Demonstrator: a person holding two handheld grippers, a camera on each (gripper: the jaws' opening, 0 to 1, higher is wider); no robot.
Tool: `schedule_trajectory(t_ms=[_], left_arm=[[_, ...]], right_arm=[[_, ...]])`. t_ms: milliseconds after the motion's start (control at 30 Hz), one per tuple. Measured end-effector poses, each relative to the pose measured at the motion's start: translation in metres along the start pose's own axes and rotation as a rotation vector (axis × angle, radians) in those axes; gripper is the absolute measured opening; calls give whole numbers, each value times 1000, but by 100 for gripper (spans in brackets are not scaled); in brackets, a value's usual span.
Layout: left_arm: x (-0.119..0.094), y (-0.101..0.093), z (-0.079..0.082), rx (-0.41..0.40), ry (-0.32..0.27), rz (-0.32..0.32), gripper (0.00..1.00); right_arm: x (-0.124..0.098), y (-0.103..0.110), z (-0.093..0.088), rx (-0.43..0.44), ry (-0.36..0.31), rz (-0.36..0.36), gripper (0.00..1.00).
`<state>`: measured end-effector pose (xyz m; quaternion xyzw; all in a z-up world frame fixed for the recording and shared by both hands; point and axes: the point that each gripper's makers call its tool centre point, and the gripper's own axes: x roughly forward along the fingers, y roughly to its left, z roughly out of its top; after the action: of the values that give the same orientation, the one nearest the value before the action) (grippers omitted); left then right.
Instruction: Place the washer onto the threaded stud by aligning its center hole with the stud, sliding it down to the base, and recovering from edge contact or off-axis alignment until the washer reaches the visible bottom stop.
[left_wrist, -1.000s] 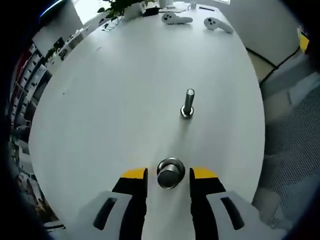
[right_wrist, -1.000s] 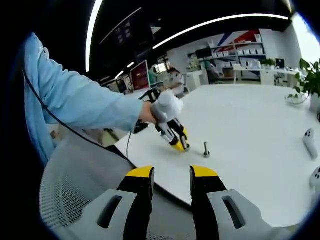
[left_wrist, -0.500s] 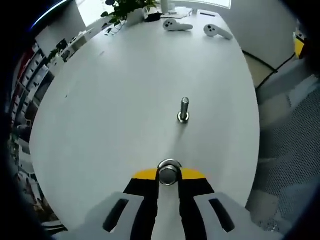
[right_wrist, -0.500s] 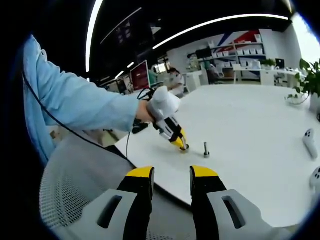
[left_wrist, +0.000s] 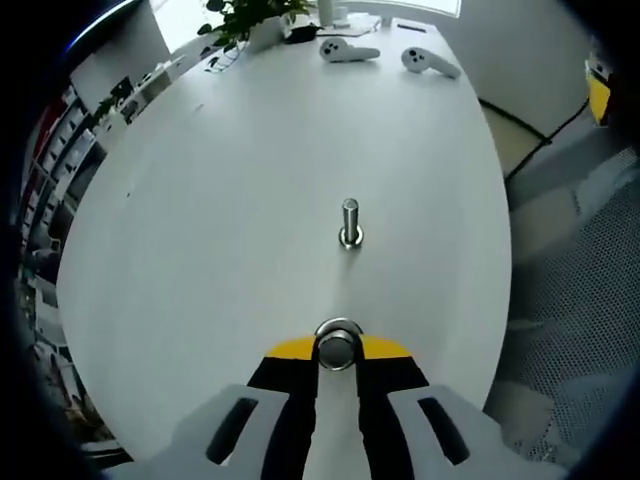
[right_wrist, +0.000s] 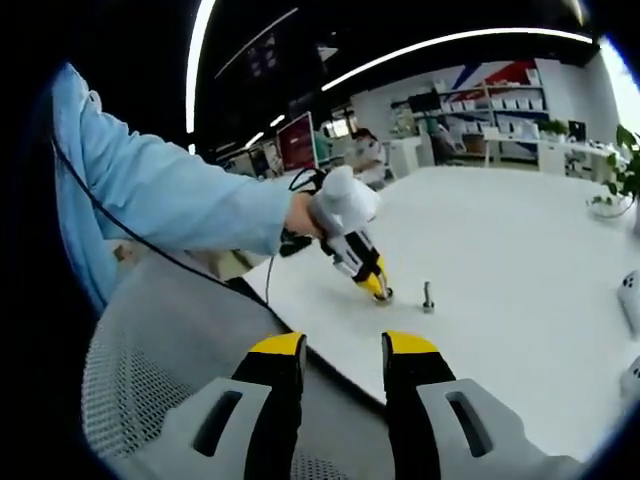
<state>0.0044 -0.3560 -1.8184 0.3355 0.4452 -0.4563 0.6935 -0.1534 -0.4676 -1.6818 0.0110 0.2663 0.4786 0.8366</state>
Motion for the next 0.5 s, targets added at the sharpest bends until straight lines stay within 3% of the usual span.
schedule_trajectory(t_ms=[33, 133, 233, 367, 500], left_arm=[[0, 0, 0, 4, 0, 0, 12], [0, -1, 0, 5, 2, 2, 12], [0, 0, 0, 2, 4, 7, 12], [1, 0, -1, -26, 3, 12, 12], [2, -1, -1, -15, -1, 23, 11]], right_arm=[[0, -5, 0, -7, 22, 28, 32], [-1, -43, 16, -180, 32, -11, 32], [9, -77, 17, -249, 83, -17, 32], [34, -117, 13, -300, 144, -11, 31], [63, -137, 22, -327, 145, -2, 27]])
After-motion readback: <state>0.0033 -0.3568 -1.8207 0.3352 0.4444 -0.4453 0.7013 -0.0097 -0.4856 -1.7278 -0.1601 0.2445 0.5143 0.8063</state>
